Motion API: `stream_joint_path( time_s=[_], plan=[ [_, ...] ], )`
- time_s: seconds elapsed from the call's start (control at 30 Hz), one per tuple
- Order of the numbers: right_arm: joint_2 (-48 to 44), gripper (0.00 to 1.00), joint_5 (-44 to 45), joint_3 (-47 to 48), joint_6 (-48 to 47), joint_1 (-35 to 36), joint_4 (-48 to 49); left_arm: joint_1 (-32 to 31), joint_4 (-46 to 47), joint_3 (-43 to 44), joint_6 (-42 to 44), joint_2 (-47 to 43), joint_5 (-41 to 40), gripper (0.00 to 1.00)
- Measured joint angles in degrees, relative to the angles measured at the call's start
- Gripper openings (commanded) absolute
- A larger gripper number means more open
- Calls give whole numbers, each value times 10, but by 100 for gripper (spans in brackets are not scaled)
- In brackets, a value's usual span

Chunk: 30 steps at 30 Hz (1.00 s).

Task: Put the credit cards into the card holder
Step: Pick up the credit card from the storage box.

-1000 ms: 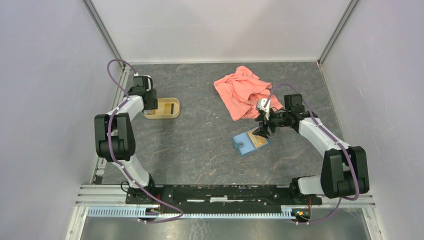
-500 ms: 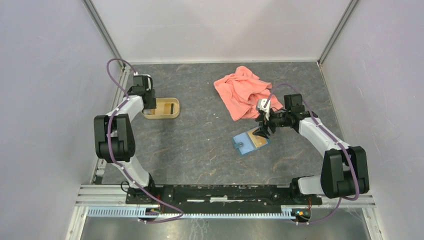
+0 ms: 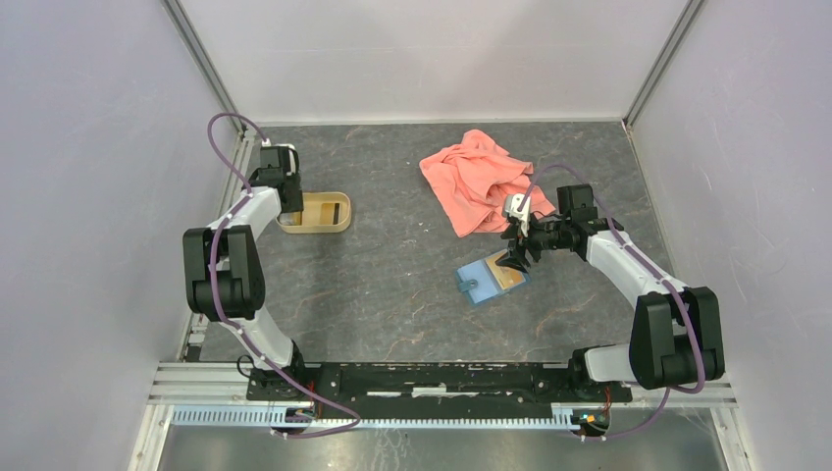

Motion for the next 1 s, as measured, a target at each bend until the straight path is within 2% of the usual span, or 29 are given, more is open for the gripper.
stream_joint_path(
  time_s=[0.47,0.73,1.0],
  plan=[
    [2,73,-1,2,-2,0,-4,0,0,5,0,0,19,28],
    [7,73,-1,2,-2,0,-4,0,-1,7,0,0,36,9],
    [7,73,-2,2,-3,0,-4,0,-3,10,0,-1,61,6]
  ],
)
